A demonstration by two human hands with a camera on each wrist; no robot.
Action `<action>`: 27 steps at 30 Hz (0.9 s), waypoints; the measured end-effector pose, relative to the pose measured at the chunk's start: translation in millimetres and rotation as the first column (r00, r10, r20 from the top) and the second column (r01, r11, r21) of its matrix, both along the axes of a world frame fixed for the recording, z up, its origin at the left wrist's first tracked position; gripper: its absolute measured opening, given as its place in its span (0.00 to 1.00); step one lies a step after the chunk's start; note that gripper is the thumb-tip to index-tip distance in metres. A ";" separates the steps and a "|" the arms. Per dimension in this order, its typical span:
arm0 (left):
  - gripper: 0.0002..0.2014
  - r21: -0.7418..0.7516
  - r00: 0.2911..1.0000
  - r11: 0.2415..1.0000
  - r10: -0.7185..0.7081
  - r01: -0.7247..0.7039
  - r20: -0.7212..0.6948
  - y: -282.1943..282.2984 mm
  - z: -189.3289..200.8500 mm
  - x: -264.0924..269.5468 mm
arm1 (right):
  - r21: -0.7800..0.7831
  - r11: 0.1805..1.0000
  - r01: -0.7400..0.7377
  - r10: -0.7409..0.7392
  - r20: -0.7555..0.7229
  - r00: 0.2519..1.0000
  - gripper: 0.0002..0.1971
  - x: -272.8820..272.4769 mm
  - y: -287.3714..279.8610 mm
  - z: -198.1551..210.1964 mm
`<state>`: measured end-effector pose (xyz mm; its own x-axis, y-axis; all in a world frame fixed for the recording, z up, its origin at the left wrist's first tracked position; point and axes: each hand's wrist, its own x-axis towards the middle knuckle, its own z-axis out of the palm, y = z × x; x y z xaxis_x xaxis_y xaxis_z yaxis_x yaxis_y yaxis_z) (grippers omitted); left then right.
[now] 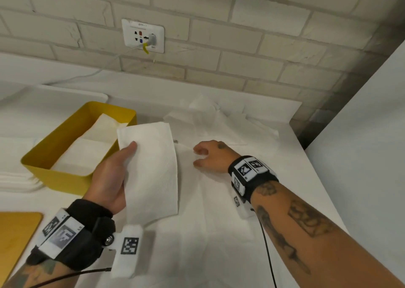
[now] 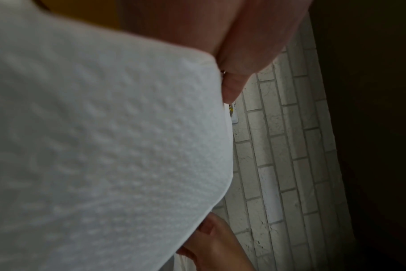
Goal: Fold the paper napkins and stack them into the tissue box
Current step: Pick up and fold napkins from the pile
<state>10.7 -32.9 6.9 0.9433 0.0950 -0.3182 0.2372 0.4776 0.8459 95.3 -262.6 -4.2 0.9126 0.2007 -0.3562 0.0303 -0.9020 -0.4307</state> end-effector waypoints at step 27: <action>0.22 -0.049 0.916 0.915 -0.399 0.400 0.031 -54.5 18.5 2.2 | 0.661 0.737 -0.141 0.023 0.185 0.983 0.04 -37.8 -33.7 121.8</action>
<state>12.9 -87.4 25.3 0.9052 -0.3074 -0.2933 0.4011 0.3906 0.8286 57.5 -296.3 117.5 0.9115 0.4092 0.0417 0.2092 -0.3737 -0.9036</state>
